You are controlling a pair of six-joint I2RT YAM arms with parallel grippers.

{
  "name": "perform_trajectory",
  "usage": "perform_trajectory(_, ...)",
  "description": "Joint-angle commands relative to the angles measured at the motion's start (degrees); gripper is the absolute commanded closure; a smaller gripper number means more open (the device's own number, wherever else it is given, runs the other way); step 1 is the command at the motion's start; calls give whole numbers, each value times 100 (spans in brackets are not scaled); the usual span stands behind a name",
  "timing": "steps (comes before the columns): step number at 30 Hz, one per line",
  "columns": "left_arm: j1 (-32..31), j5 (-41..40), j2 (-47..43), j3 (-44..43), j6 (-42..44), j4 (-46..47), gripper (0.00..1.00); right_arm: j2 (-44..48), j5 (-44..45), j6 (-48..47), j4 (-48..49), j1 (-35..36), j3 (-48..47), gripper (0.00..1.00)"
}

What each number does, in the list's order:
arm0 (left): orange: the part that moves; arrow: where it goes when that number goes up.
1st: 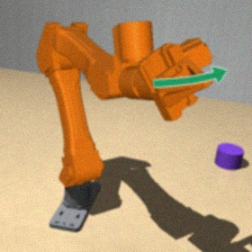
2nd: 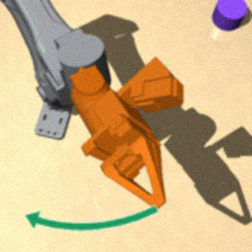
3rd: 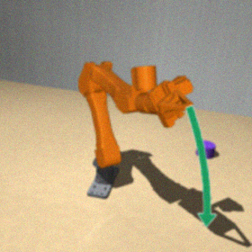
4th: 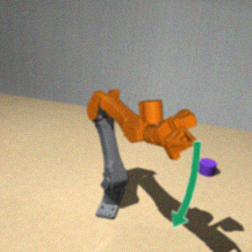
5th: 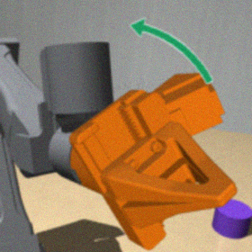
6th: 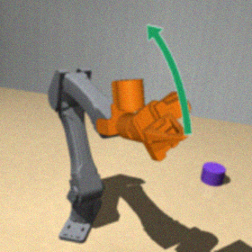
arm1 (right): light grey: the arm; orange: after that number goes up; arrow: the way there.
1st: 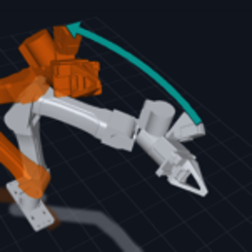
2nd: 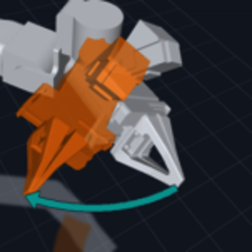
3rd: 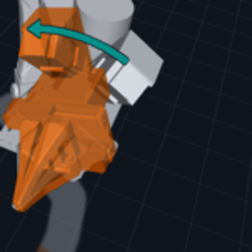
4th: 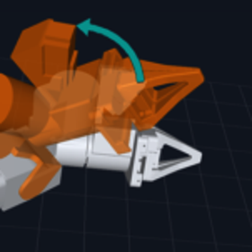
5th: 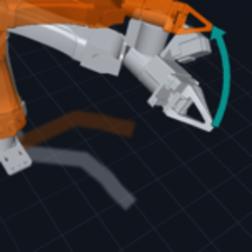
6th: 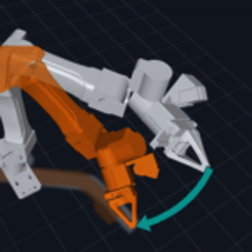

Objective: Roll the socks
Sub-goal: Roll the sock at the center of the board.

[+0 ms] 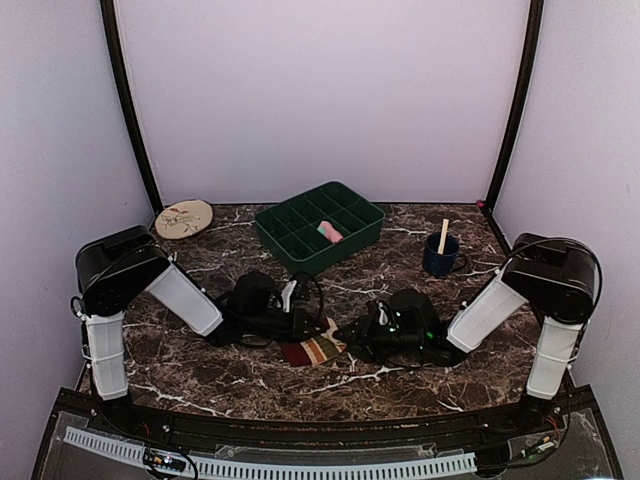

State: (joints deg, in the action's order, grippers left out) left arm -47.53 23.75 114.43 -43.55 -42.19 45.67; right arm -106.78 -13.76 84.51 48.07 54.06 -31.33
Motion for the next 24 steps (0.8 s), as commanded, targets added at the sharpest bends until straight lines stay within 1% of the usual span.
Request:
perform_trajectory(1,-46,-142,276,243,-125,-209,96,-265,-11,-222,-1207,84,-15,64)
perform_trajectory(4,-46,-155,296,293,-179,-132,96,-337,-26,-339,-1260,111,-21,68)
perform_trajectory(10,-46,-152,358,312,-223,-85,96,-314,53,-480,-1400,156,10,72)
perform_trajectory(21,-46,-87,422,292,-387,-181,96,-207,313,-1172,-2252,316,-448,83)
perform_trajectory(24,-46,-21,409,303,-449,-268,94,-133,519,-1440,-2642,370,-579,87)
